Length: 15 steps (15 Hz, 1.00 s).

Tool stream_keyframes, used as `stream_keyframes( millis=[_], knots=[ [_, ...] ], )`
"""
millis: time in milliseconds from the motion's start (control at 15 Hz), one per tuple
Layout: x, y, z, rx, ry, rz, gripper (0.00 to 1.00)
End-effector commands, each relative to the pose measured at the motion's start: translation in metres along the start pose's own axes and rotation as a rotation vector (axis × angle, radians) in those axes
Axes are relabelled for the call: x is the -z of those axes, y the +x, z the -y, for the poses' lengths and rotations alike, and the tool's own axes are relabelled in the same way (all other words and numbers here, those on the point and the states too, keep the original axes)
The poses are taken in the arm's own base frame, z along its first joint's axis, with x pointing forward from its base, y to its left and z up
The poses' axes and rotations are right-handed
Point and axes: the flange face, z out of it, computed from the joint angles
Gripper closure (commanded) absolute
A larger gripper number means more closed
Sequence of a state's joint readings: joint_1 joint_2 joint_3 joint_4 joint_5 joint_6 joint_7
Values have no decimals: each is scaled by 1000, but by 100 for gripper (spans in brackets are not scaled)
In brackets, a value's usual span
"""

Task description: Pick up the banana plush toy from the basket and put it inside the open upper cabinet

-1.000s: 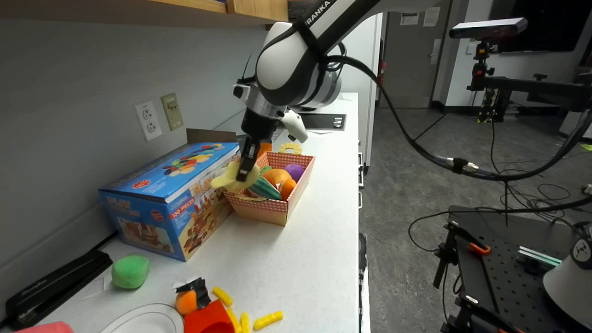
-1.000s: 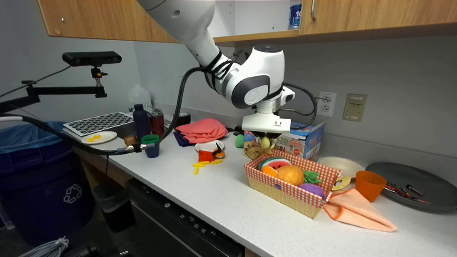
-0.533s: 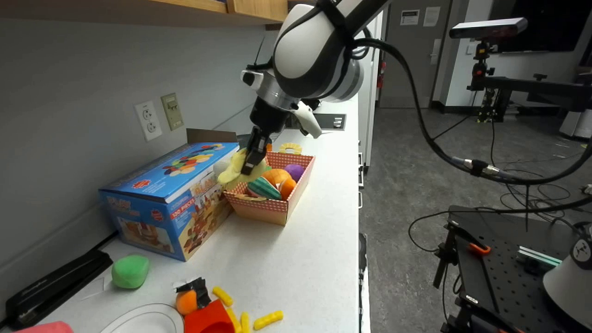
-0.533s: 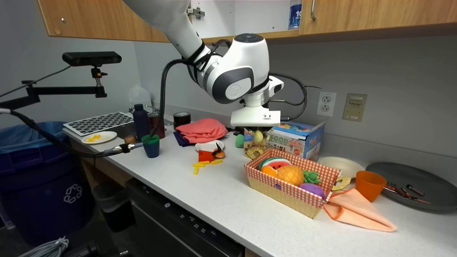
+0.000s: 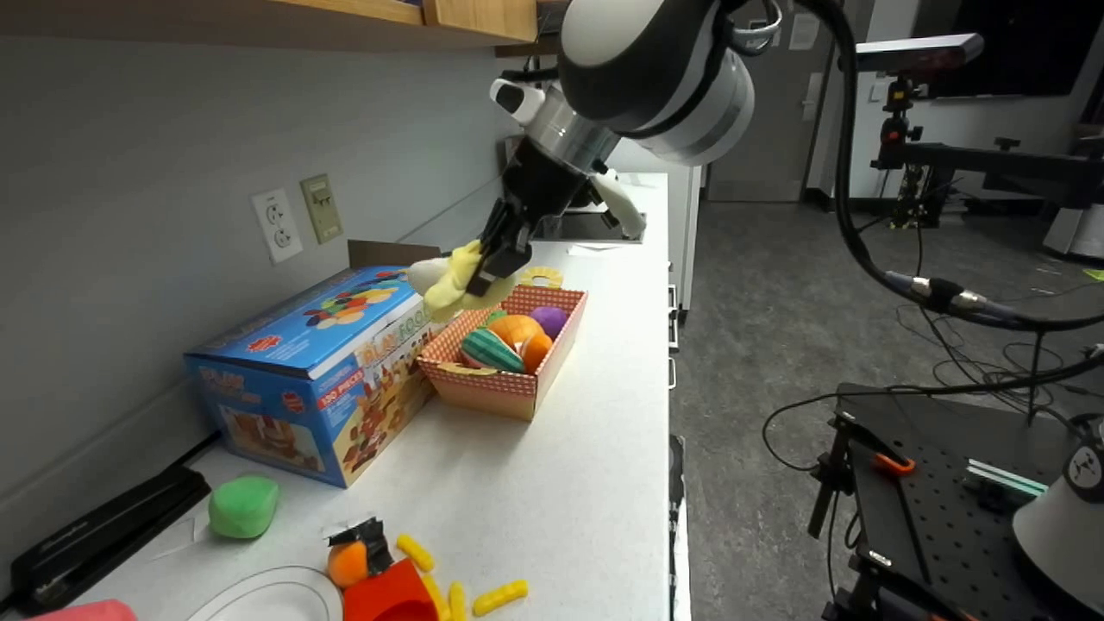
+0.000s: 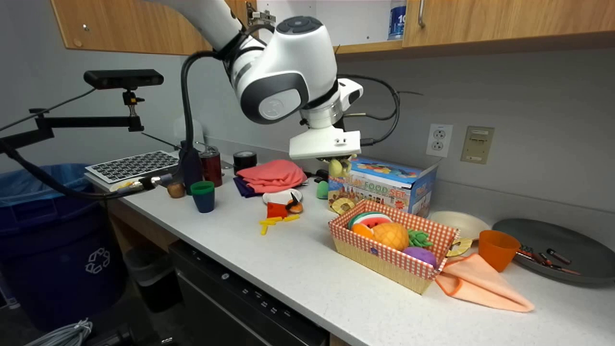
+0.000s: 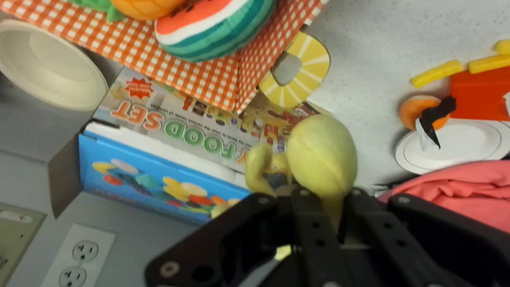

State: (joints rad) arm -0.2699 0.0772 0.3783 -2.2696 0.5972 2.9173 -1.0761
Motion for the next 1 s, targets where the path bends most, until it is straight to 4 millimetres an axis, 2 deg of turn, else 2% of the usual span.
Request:
stream_keyframes(
  millis=[0,133,600,933],
  knots=[
    [46,22,19,70,-32,-81,97],
    [65,35,27,97,-44,-125,97],
    [111,59,39,143,-86,-229,97],
    [133,73,41,182,-120,-268,97]
  ],
)
